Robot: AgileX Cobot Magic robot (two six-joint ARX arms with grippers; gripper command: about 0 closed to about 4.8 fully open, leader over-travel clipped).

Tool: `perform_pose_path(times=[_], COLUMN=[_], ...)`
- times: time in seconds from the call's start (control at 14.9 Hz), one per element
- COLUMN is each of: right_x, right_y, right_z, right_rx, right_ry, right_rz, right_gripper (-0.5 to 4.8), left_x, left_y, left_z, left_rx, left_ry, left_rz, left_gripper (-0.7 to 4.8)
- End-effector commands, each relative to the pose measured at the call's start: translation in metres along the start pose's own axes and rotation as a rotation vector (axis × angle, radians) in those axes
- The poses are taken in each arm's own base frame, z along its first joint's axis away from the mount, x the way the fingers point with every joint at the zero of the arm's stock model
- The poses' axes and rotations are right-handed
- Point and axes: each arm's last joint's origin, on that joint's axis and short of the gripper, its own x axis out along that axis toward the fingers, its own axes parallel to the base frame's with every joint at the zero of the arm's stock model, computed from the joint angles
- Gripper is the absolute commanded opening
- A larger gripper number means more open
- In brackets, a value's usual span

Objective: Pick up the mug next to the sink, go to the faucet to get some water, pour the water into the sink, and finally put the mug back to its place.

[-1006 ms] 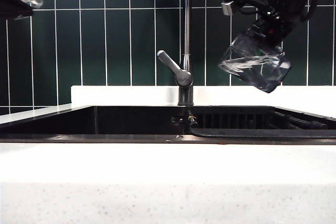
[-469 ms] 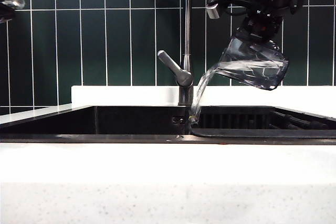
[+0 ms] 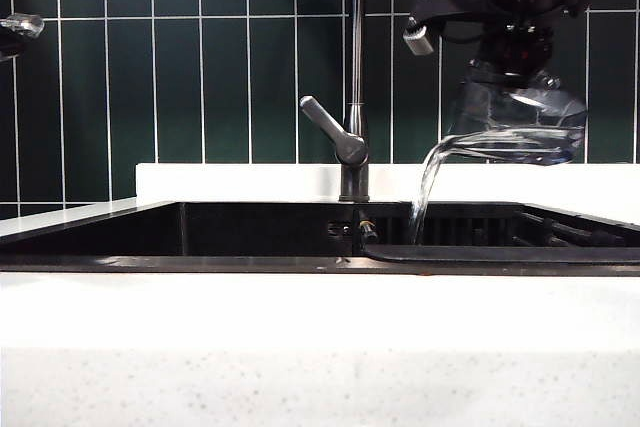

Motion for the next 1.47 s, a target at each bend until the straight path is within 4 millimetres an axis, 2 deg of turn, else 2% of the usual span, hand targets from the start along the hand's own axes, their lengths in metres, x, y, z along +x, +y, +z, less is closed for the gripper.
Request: perform_pose_path(times=[0.07,0.67,1.14,1.27,1.34,1.47], right_x=[-0.011,-0.038,-0.044,-0.045,-0.051,-0.055], right_y=[0.000,0.018,0.020,0.019,0.013,-0.002], right_z=[0.008,0.038,0.045,0.045,0.037,0.019], right_rx=[-0.085,-0.321,-0.312,-0.205,0.012,0.331], right_ry=[0.046,0.151,0.138,0.067,-0.079,-0.185], right_rz=[-0.076,-0.225,-0.263,-0.237,-0.132,-0.011], right_gripper=[-0.06,-0.07,-0.07,-0.07,-0.06,-0.07], left_x=[0.000,0.000,0.000,0.000,0.000,0.000], left_y=[0.000,0.000,0.000,0.000,0.000,0.000], left_z=[0.001,0.001,0.001,0.000,-0.001,0.000], left_rx=[0.001,-0.020,-0.018,-0.020,-0.024,-0.050], left_ry=[-0.012,-0.011,-0.010,-0.001,0.011,0.001], left_rz=[0.003,0.002,0.003,0.003,0.003,0.003], left_gripper=[-0.05,-0.05,-0.05,-0.05,-0.05,-0.05])
